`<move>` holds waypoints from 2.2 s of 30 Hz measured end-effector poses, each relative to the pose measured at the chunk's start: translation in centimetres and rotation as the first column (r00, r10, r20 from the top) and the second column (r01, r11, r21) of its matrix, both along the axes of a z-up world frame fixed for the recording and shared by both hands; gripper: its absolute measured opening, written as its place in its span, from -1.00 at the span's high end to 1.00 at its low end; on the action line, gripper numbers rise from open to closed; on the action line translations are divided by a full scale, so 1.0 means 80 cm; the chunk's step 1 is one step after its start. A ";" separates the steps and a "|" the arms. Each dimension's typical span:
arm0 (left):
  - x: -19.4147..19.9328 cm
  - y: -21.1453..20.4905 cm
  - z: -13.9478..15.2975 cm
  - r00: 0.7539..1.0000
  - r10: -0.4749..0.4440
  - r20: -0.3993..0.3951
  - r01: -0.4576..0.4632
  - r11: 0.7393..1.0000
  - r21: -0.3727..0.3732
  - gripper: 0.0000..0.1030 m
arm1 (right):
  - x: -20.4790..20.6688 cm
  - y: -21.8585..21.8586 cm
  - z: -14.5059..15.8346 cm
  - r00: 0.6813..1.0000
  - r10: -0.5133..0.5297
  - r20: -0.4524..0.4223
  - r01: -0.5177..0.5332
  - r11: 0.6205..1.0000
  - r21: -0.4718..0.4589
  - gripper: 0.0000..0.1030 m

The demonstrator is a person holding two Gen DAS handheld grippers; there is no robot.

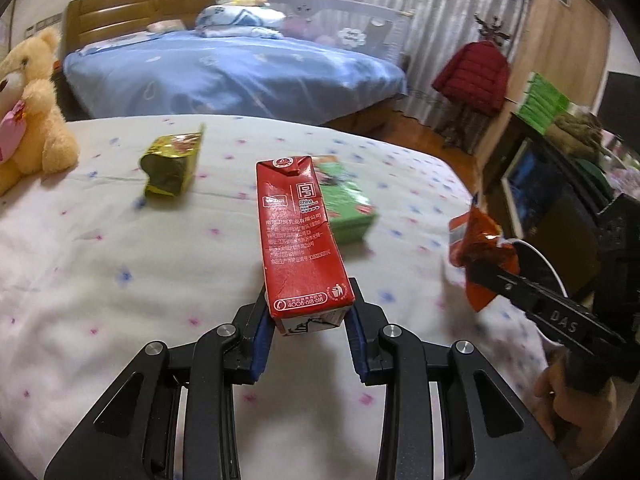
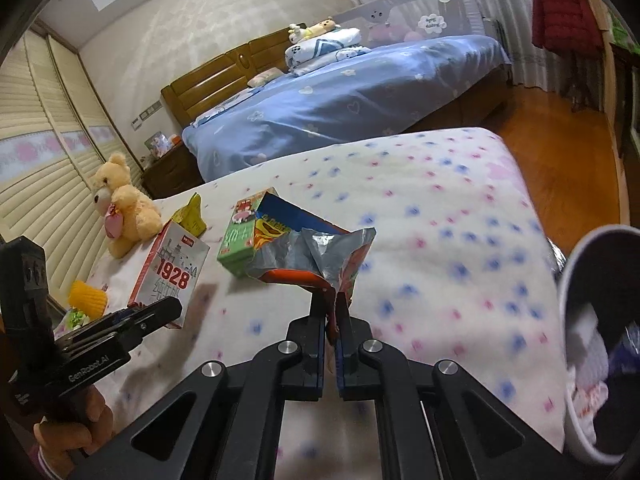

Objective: Collect trash
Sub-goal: 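Carry the orange snack bag and red juice carton over the bin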

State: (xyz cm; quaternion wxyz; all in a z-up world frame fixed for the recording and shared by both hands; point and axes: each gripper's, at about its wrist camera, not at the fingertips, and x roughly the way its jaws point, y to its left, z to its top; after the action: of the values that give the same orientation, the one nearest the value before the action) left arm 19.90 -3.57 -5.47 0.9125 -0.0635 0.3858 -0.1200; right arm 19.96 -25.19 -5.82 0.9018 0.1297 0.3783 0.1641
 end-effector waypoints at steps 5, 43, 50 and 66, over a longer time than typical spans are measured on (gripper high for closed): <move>-0.023 -0.032 0.011 0.997 -0.077 0.018 0.077 0.997 0.005 0.41 | -0.029 -0.020 0.004 0.999 -0.033 0.004 0.033 0.999 0.010 0.93; -0.057 -0.217 0.010 0.921 -0.388 -0.016 0.389 0.921 0.034 0.41 | -0.126 -0.169 0.008 0.964 -0.267 0.010 0.267 0.964 -0.007 0.93; -0.058 -0.233 0.010 0.913 -0.407 -0.017 0.407 0.912 0.040 0.41 | -0.129 -0.186 0.004 0.955 -0.297 0.006 0.297 0.955 -0.007 0.93; -0.054 -0.286 0.015 0.886 -0.464 -0.019 0.464 0.883 0.063 0.41 | -0.129 -0.221 -0.005 0.930 -0.366 -0.027 0.365 0.931 -0.020 0.93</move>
State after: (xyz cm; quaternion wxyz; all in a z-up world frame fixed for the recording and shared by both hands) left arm 15.57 -26.44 -4.29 0.8582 0.0604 0.3952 -0.3219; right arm 9.68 -42.86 -6.26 0.9116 0.1938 0.3622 -0.0113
